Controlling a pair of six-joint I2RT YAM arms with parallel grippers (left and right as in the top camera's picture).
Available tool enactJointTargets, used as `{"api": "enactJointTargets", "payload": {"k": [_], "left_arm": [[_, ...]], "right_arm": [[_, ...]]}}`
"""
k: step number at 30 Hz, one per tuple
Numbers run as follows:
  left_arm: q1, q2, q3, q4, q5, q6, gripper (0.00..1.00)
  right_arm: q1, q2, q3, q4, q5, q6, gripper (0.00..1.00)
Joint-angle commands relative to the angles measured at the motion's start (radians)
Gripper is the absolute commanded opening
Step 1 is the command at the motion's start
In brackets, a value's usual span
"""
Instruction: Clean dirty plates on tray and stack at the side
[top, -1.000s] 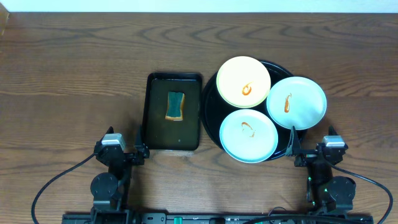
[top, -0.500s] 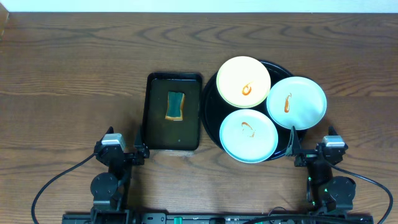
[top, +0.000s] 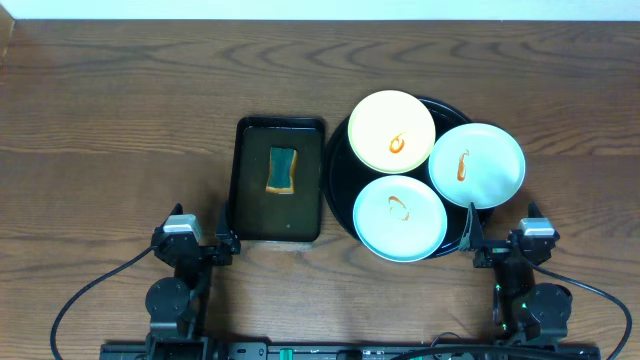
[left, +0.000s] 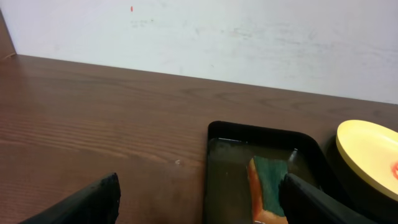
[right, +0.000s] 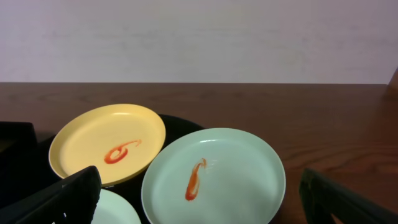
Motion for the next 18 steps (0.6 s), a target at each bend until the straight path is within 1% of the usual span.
{"api": "enactJointTargets", "payload": {"k": [1, 4, 7, 12, 15, 18], "left_arm": [[0.005, 0.002, 0.001, -0.056, -0.009, 0.008, 0.82], [0.005, 0.007, 0.032, -0.103, -0.009, -0.018, 0.82], [0.005, 0.039, 0.064, -0.127, -0.008, -0.018, 0.82], [0.005, 0.209, 0.174, -0.151, 0.0, -0.018, 0.82], [0.005, 0.338, 0.255, -0.159, 0.042, -0.018, 0.82], [0.005, 0.469, 0.346, -0.191, 0.09, -0.018, 0.82]], "right_arm": [[0.012, -0.004, 0.002, -0.006, -0.001, 0.017, 0.99], [0.012, 0.01, 0.026, -0.022, -0.001, 0.018, 0.99], [0.012, 0.052, 0.061, -0.043, -0.001, 0.018, 0.99], [0.012, 0.238, 0.195, -0.143, -0.005, 0.096, 0.99], [0.012, 0.362, 0.287, -0.192, -0.043, 0.138, 0.99], [0.012, 0.485, 0.383, -0.255, -0.074, 0.142, 0.99]]}}
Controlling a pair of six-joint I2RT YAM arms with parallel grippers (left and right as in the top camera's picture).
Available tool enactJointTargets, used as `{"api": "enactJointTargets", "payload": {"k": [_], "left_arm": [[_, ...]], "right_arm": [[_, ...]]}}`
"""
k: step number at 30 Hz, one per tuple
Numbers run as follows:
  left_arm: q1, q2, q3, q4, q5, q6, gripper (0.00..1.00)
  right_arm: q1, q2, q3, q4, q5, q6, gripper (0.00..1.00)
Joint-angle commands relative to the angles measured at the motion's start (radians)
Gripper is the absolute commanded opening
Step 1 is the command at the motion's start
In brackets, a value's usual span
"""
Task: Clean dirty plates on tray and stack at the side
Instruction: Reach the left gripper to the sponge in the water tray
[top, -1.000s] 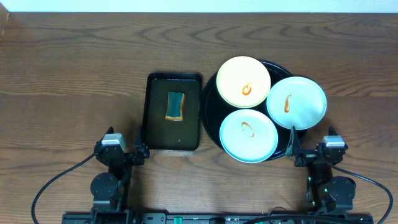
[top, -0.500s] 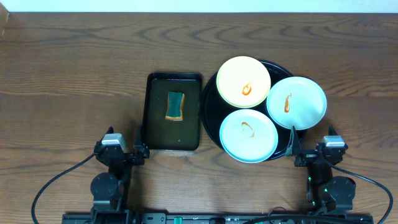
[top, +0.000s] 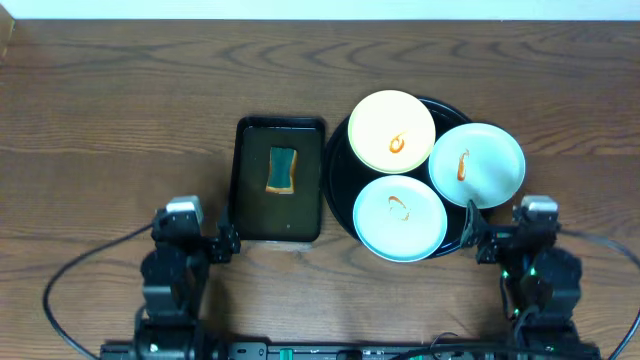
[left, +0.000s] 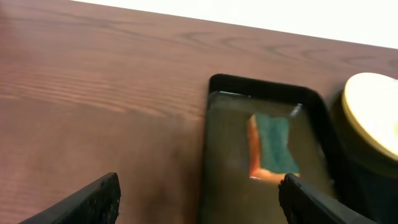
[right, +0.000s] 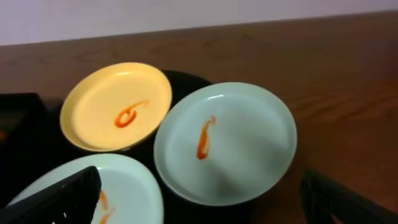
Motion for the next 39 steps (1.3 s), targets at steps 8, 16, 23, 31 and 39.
{"api": "enactJointTargets", "payload": {"k": [8, 16, 23, 31, 39], "left_arm": [[0.005, 0.475, 0.406, -0.287, 0.164, -0.01, 0.82], [0.005, 0.727, 0.671, -0.592, 0.182, -0.009, 0.83], [0.005, 0.753, 0.702, -0.56, 0.23, -0.031, 0.83], [0.002, 0.823, 0.702, -0.39, 0.23, -0.074, 0.81], [-0.002, 1.028, 0.839, -0.374, 0.229, -0.072, 0.8]], "right_arm": [[0.012, 0.408, 0.353, -0.315, -0.05, 0.048, 0.99], [0.013, 0.591, 0.461, -0.421, -0.196, 0.033, 0.99], [0.013, 0.597, 0.46, -0.391, -0.353, 0.042, 0.99], [0.026, 0.614, 0.46, -0.391, -0.352, 0.041, 0.94], [0.074, 0.678, 0.46, -0.389, -0.316, 0.053, 0.89]]}}
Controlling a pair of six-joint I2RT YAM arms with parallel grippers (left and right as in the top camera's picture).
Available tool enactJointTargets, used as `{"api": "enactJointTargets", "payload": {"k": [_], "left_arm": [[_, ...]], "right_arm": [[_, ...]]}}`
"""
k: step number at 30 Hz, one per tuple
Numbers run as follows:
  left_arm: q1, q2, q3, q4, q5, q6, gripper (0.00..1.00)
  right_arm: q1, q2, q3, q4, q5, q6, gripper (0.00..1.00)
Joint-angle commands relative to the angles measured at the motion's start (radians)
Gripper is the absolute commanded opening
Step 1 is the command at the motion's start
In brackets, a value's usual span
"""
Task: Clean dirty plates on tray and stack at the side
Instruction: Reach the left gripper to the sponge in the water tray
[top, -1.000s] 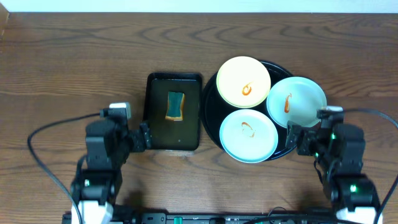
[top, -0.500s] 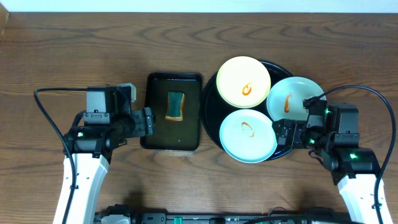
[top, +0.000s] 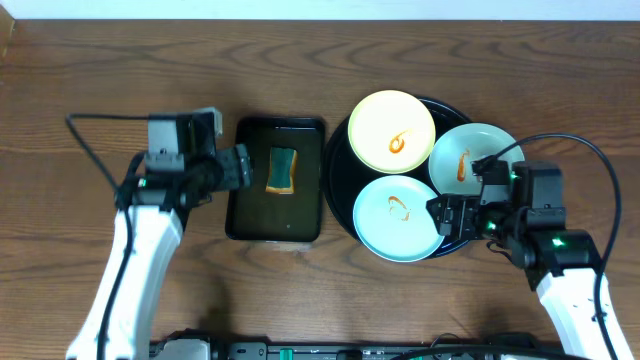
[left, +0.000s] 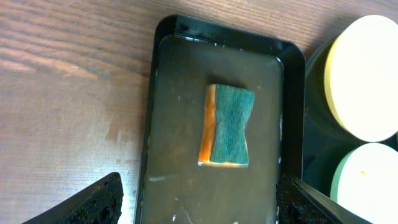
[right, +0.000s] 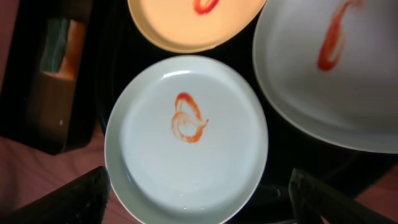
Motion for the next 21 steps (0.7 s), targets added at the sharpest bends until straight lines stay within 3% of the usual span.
{"api": "enactJointTargets", "payload": {"k": [1, 13, 21], "left_arm": [[-0.006, 0.101, 0.123, -0.005, 0.005, -0.014, 0.8], [-0.168, 0.375, 0.176, 0.052, -0.126, 0.008, 0.79], [-0.225, 0.478, 0.174, 0.067, -0.127, 0.007, 0.68]], "right_arm": [[0.016, 0.023, 0.024, 0.003, 0.027, 0.024, 0.88], [0.016, 0.026, 0.024, 0.002, 0.06, 0.034, 0.88], [0.016, 0.026, 0.024, 0.002, 0.059, 0.034, 0.88]]}}
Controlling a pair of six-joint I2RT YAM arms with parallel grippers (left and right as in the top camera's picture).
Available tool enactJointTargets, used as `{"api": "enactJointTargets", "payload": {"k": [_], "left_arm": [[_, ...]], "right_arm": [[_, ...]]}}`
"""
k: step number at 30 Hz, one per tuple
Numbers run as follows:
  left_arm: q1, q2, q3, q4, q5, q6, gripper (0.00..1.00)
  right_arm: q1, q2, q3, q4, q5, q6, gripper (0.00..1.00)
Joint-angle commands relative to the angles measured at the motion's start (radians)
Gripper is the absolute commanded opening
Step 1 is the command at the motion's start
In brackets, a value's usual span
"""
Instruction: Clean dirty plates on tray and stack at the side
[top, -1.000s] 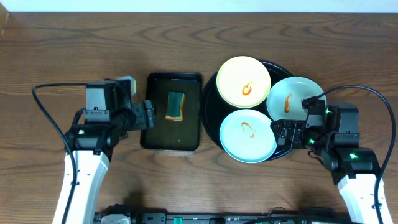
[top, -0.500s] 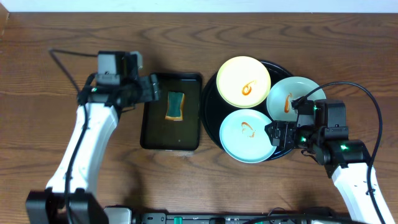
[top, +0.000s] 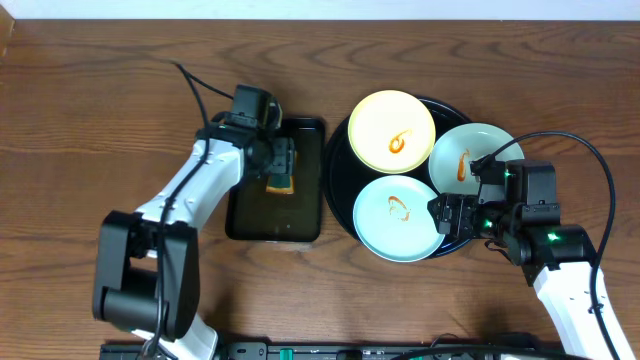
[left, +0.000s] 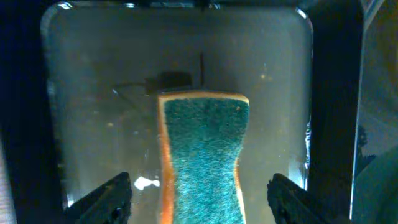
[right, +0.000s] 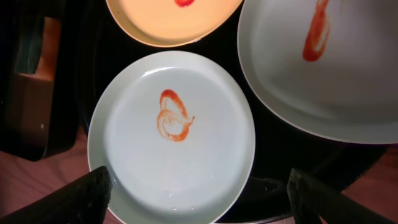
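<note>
A round black tray (top: 345, 195) carries three stained plates: a yellow one (top: 391, 131) at the back, a pale green one (top: 477, 165) on the right, a pale blue one (top: 400, 217) in front. The sponge (top: 281, 181), green on orange, lies in a black basin (top: 275, 215) of murky water. My left gripper (left: 200, 202) is open just over the sponge (left: 202, 155), one finger on each side. My right gripper (right: 198, 199) is open over the near rim of the front plate (right: 171, 137).
Brown wooden table (top: 100, 120) all round, with bare wood to the left of the basin and to the right of the tray. A pale wall edge runs along the back. Cables trail from both arms.
My left gripper has come from left of the basin to low over the sponge, which now fills its view. My right gripper has hardly shifted above the front plate.
Both arms rested at the table's front edge, grippers open. Then both wrists had lifted a little. Later the left stood over the basin's left side and the right over the front plate. Now the left straddles the sponge.
</note>
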Motion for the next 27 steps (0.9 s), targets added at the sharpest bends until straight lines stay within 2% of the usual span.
{"api": "enactJointTargets", "payload": {"k": [1, 7, 12, 13, 14, 16, 20, 27], "left_arm": [[-0.014, 0.036, 0.008, 0.001, -0.016, 0.001, 0.68], [-0.028, 0.101, 0.008, 0.002, -0.016, -0.003, 0.67], [-0.051, 0.125, 0.008, 0.002, -0.016, -0.003, 0.57], [-0.054, 0.127, 0.008, 0.002, -0.017, -0.003, 0.54], [-0.056, 0.127, 0.008, 0.002, -0.017, -0.003, 0.46], [-0.055, 0.127, 0.008, 0.001, -0.017, -0.003, 0.39], [-0.055, 0.127, 0.008, 0.001, -0.017, -0.003, 0.33], [-0.055, 0.118, 0.008, -0.004, -0.017, -0.003, 0.12]], "right_arm": [[0.01, 0.0, 0.024, 0.002, 0.006, 0.011, 0.88], [0.01, 0.0, 0.024, 0.002, 0.006, 0.011, 0.88], [0.01, 0.0, 0.024, 0.002, 0.006, 0.011, 0.88], [0.01, 0.0, 0.024, 0.002, 0.006, 0.011, 0.88], [0.01, 0.0, 0.024, 0.002, 0.006, 0.011, 0.88], [0.01, 0.0, 0.024, 0.002, 0.006, 0.011, 0.89], [0.01, 0.0, 0.024, 0.001, 0.006, 0.011, 0.89], [0.01, 0.0, 0.024, -0.027, 0.007, 0.011, 0.89]]}}
